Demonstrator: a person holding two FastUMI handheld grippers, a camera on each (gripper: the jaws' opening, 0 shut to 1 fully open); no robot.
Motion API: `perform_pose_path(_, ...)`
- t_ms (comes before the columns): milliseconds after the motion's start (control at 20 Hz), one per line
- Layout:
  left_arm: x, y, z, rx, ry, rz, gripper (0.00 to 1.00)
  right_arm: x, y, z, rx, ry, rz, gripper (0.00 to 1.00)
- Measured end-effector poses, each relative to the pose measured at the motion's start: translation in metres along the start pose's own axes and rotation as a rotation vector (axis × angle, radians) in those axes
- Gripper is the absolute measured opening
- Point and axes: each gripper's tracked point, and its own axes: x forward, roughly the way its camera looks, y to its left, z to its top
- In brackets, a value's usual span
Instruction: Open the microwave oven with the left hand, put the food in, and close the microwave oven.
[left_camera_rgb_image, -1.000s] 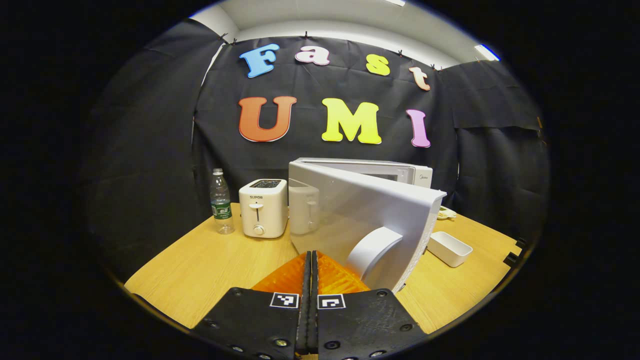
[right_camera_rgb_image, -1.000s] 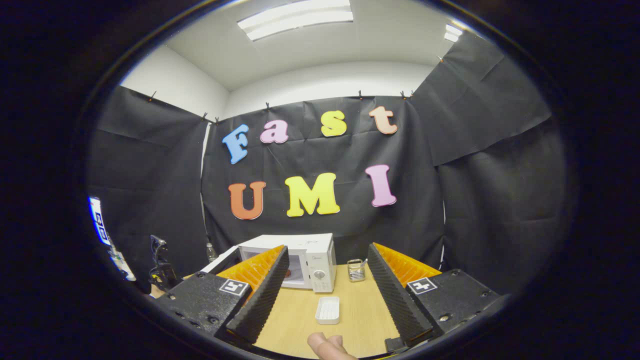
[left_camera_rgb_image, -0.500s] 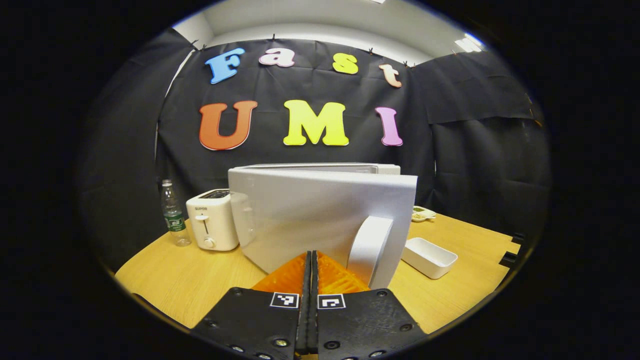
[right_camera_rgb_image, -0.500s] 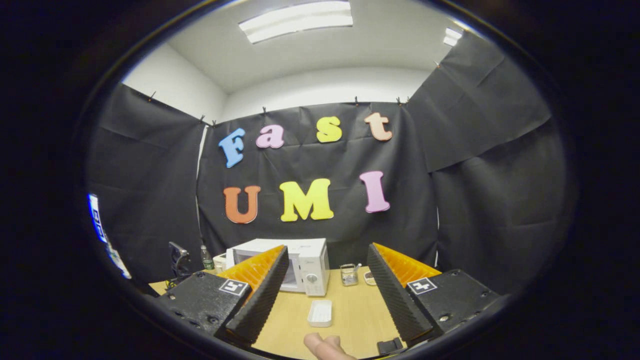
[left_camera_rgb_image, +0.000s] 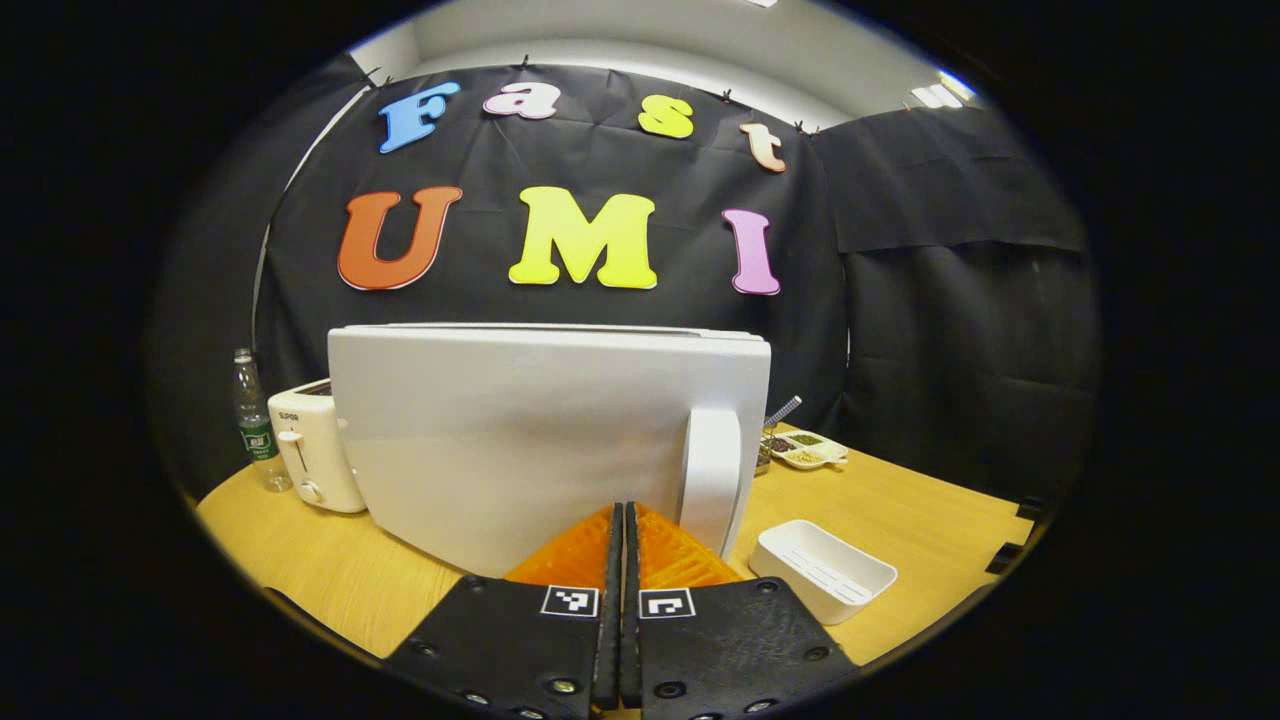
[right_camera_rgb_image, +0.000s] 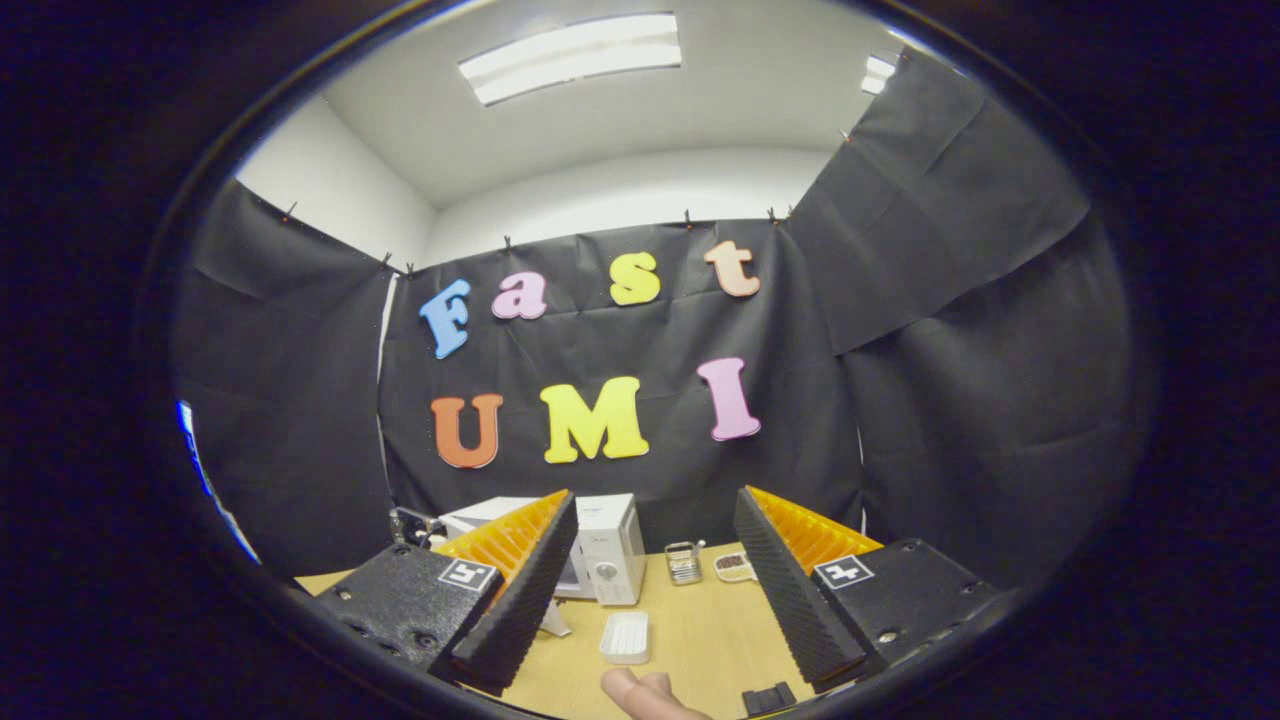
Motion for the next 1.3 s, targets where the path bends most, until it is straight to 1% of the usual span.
perform_pose_path(200,0.034,-0.003,0.01,-0.019,-0.019,0.023,0.0,-0.003,-0.018,-0.004,0.001,-0.017,-0.007,1.0)
perform_pose_path(300,0.049,-0.007,0.007,-0.011,-0.006,0.028,0.01,-0.001,-0.024,0.003,0.007,-0.058,-0.002,1.0)
perform_pose_path(400,0.063,-0.008,0.005,0.003,-0.001,0.035,0.0,0.003,-0.036,0.0,-0.003,-0.08,-0.02,1.0)
perform_pose_path(500,0.079,-0.008,-0.001,-0.003,0.02,0.044,0.01,0.01,-0.047,-0.013,-0.022,-0.063,-0.045,0.99)
perform_pose_path(550,0.085,-0.009,-0.002,-0.011,0.025,0.046,0.17,0.012,-0.048,-0.018,-0.026,-0.05,-0.048,1.0)
perform_pose_path(600,0.092,-0.009,-0.001,-0.02,0.024,0.046,0.01,0.014,-0.05,-0.022,-0.029,-0.04,-0.043,1.0)
perform_pose_path(700,0.107,-0.006,0.0,-0.041,0.03,0.055,0.01,0.019,-0.057,-0.027,-0.03,-0.031,-0.045,1.0)
perform_pose_path(750,0.11,-0.004,-0.001,-0.047,0.049,0.073,0.01,0.022,-0.061,-0.031,-0.03,-0.026,-0.049,1.0)
perform_pose_path(800,0.117,-0.004,0.002,-0.042,0.039,0.077,0.03,0.024,-0.065,-0.034,-0.029,-0.018,-0.052,1.0)
perform_pose_path(900,0.118,-0.001,0.01,-0.042,0.036,0.094,0.04,0.029,-0.072,-0.042,-0.019,0.001,-0.06,1.0)
perform_pose_path(1050,0.12,-0.002,0.005,-0.036,0.039,0.097,0.04,0.031,-0.083,-0.047,-0.01,0.015,-0.078,1.0)
perform_pose_path(1300,0.119,0.0,0.003,-0.055,0.048,0.105,0.04,0.024,-0.077,-0.043,-0.025,0.025,-0.075,1.0)
